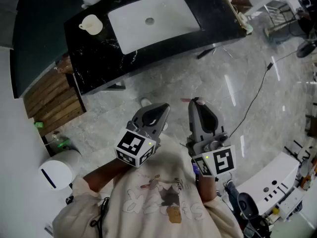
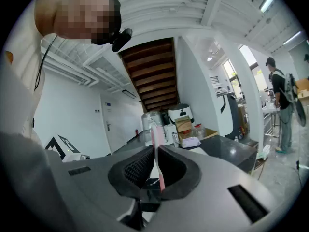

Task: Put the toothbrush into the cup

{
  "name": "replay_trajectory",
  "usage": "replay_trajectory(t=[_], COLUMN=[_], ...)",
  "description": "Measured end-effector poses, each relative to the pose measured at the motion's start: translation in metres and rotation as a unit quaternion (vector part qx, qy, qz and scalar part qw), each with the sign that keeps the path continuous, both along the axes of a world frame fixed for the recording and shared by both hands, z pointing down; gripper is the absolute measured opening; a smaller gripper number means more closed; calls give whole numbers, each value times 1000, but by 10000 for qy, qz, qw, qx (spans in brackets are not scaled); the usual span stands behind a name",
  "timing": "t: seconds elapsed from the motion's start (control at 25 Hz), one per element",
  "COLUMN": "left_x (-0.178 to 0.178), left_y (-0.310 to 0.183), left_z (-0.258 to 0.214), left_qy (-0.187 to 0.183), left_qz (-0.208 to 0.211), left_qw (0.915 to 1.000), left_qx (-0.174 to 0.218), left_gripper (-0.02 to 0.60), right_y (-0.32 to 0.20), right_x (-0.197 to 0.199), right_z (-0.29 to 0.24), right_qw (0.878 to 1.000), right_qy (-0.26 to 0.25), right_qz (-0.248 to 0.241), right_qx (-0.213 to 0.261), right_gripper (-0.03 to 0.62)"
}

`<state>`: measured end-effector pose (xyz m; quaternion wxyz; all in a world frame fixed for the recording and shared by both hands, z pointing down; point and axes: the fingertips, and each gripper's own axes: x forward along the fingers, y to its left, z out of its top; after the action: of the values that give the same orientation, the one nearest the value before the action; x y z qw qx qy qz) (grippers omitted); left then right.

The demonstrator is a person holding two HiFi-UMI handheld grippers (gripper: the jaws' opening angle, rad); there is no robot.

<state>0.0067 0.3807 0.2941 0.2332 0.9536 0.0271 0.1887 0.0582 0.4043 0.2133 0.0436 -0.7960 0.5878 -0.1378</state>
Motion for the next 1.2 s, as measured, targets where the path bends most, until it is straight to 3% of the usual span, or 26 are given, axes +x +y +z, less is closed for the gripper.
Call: replay_trajectory(t=[0.24,0.4,0.72,0.96,1.12,1.2], left_x=[-20,-31,-33,-48,-77,-85], left_y=[-79,-112,-144,-166,-184,-196], left_z=[-15,-15,-13,-22,-23,-7], left_qy=[106,154,251,380,446,346], left_qz=[-689,-932,-935,-770,-1306,-1726], left_qw=[9975,9954,9953,9960,9902,9844], left_qx=[154,181,-83,235,196,-13], left_gripper=[14,14,14,14,14,14], right_y=[-71,-106,-144,-167,-192,-212], right_x=[-17,-24,-20,-33,-55,-56], right_z=[-10,-11,-14,-12,-8,-4], right_qw=[9983,9967,9967,9951,9887,9856], right_qy=[-69,-99,-171,-110,-168,-127], right_qz=[-580,-800,-791,-960,-1473,-1674], right_qx=[33,83,21,-192,-204,-206], right_gripper=[41,41,41,41,41,41])
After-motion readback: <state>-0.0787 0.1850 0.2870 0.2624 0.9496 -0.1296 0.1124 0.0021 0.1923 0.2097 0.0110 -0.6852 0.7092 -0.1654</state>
